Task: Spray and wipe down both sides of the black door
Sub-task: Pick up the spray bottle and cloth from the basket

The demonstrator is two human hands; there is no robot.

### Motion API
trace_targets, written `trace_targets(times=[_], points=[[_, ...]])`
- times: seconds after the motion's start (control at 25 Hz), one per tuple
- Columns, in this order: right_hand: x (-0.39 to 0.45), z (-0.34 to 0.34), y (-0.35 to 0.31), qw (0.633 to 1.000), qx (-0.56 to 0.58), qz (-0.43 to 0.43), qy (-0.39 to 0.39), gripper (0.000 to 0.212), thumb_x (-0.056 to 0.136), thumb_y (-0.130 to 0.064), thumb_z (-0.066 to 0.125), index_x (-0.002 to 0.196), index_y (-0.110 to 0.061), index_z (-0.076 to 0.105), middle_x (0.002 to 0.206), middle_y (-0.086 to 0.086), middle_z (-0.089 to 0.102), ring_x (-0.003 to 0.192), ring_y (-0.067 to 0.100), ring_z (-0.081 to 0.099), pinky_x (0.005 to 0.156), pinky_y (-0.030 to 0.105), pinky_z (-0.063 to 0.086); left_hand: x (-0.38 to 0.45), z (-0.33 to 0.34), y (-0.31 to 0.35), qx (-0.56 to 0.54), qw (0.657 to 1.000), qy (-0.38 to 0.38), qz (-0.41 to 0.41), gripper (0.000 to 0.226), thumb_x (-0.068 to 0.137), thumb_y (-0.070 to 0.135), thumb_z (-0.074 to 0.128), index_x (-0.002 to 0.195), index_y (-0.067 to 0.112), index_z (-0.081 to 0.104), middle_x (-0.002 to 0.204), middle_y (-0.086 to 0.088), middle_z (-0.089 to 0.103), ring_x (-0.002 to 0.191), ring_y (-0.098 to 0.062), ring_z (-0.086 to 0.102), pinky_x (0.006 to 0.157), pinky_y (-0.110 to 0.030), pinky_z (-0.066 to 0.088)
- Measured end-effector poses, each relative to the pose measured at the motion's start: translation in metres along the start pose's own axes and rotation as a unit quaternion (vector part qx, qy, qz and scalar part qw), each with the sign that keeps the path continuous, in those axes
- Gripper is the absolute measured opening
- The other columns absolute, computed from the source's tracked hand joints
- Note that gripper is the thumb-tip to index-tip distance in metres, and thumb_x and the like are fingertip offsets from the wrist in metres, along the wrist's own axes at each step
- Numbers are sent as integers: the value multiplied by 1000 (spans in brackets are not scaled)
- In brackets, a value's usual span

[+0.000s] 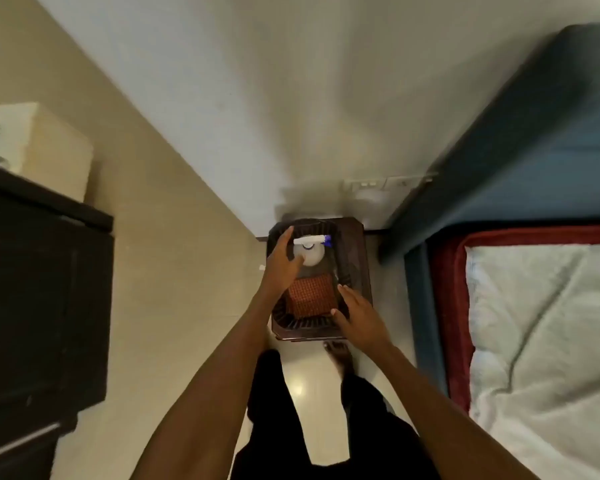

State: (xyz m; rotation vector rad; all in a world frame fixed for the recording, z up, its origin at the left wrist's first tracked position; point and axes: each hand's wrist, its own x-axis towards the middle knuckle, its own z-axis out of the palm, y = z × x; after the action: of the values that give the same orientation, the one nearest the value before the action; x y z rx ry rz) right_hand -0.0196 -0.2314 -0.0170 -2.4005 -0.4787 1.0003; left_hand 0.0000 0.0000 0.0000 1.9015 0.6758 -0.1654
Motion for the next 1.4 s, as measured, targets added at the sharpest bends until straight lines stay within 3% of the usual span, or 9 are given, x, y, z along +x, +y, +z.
trace_targets(times=[0.16,0.4,0.56,0.68,0.8,0.96,1.16,1.24,1.4], points=[[-2,-4,-12,993,73,69,65,49,107,-40,48,152,-22,45,151,5,51,135,26,52,112,43,45,49,5,8,174,974,-134,48,56,97,21,63,150,22,45,144,-7,57,125,-27,59,105,-38,48],[-27,12,-35,974,102,176,97,37,110,-34,43,144,-26,55,147,-2,56,132,19,53,106,33,42,73,8,0,316,926,-160,130,31,100,28,57,125,17,70,115,-11,73,107,-30,67,89,-37,50],[-30,19,-52,966,131,186,125,45,108,-40,47,151,-27,47,153,0,52,131,20,55,102,33,44,61,-20,24,208,961,-149,106,30,98,25,63,119,7,72,104,-16,74,90,-26,67,82,-38,52],[-16,9,-67,960,149,169,163,89,94,-63,61,163,-29,17,169,1,25,148,23,35,116,46,40,42,-51,51,129,974,-155,103,27,95,29,69,114,11,75,85,-3,73,71,-14,65,67,-23,52],[-7,-11,-88,967,105,118,199,119,78,-72,74,164,-28,6,172,2,13,153,28,25,122,51,30,14,-83,83,51,976,-185,101,23,91,31,73,110,17,77,79,2,74,77,-17,71,74,-33,58],[-10,-34,-104,965,119,59,226,106,78,-60,82,159,-27,22,162,1,35,141,22,41,116,46,40,-9,-109,109,-45,976,-195,83,11,91,31,73,101,29,78,91,-2,78,87,-18,72,91,-50,58],[-14,-45,-124,951,211,4,226,107,77,-53,86,160,-28,23,159,-5,38,135,7,38,112,34,37,-24,-109,115,-340,907,-248,-2,93,83,85,24,144,21,52,143,-9,59,133,-27,54,113,-48,41],[-13,-47,-132,947,233,0,222,109,78,-54,85,161,-28,20,161,-8,35,133,1,34,112,30,34,-32,-100,121,-353,901,-251,0,101,74,89,42,150,22,41,149,-4,53,140,-24,47,114,-41,40],[-15,-47,-133,958,196,-33,208,116,75,-67,81,163,-32,13,161,-10,35,135,2,37,113,27,36,-29,-85,128,-320,920,-221,39,87,72,55,83,144,20,48,142,-3,60,133,-32,55,110,-44,45]])
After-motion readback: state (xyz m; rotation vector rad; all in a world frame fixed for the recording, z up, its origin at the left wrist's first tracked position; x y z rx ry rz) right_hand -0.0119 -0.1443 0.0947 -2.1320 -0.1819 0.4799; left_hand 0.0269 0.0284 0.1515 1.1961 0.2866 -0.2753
